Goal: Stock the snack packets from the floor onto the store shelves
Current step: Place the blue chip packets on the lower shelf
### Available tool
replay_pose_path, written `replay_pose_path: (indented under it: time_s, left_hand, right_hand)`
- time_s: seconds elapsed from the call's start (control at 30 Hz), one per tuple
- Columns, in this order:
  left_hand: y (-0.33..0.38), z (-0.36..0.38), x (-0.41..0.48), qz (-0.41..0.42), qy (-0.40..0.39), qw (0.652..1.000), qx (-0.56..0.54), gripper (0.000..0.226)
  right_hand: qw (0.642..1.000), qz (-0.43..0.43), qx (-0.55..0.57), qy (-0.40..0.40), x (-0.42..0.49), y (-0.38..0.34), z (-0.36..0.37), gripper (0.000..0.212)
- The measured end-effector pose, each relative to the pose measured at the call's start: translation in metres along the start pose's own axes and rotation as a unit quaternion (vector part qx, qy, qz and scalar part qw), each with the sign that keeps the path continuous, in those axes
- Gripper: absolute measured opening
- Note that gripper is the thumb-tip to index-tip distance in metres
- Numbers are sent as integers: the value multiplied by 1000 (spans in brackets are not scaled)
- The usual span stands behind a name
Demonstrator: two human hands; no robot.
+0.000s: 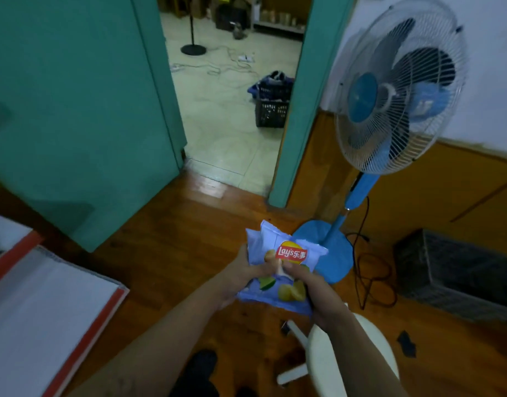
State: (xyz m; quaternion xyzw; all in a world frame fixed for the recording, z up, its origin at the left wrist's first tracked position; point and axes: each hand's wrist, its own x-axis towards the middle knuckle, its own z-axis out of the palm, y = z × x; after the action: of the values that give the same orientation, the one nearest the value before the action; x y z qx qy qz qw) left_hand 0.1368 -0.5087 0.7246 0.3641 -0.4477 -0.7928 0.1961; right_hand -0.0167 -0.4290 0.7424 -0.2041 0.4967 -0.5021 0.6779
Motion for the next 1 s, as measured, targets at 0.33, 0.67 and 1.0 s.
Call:
replay_pose_path:
  time_s: [0.33,0.67,1.0]
  left_hand:
    - [18,-10,-62,46,246,967,36,103]
    - [-15,-65,-239,155,404,896,-97,78]
    - [-51,-137,-453,193,637,740,-96,93]
  right_hand:
    - [983,-28,-116,-136,-5,-29,51,26]
    - [907,-1,-272,-321,-5,53,208,41]
    - [834,46,-340,-433,-83,166,428,98]
